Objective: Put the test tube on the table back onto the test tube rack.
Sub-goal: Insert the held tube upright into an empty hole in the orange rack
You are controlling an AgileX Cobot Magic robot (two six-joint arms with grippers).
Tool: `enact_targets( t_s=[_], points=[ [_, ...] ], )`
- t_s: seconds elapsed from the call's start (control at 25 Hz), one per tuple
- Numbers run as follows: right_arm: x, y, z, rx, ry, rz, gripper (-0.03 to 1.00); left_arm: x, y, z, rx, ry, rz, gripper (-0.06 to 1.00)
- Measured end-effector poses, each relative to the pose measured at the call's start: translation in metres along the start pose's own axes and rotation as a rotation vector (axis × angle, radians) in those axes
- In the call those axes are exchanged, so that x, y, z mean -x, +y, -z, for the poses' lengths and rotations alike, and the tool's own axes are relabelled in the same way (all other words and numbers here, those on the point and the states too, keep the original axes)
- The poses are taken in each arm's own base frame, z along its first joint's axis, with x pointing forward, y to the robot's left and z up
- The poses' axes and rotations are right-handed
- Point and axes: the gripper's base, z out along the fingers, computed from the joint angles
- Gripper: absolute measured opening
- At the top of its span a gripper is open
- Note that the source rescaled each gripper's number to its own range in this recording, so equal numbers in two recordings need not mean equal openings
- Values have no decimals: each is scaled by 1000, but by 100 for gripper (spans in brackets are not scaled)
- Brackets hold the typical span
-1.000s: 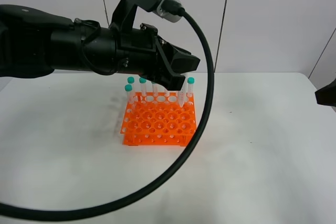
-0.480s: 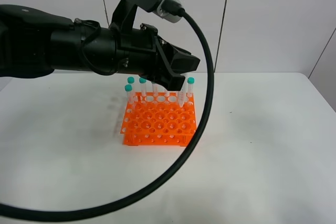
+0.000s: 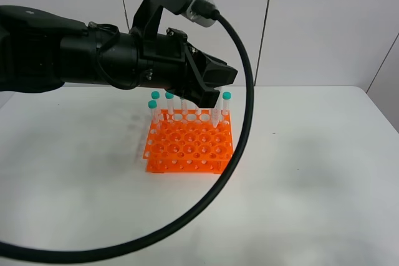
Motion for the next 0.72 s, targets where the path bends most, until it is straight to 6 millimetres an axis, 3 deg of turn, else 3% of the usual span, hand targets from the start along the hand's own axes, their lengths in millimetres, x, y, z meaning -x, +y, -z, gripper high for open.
enact_targets(
  t_s=[0.36, 0.72],
  points=[
    [-13, 0, 9, 2, -139, -13, 80, -1, 0, 0, -1, 7, -19, 0],
    [-59, -1, 44, 16, -539, -23, 80, -1, 0, 0, -2, 7, -21, 0]
  ],
)
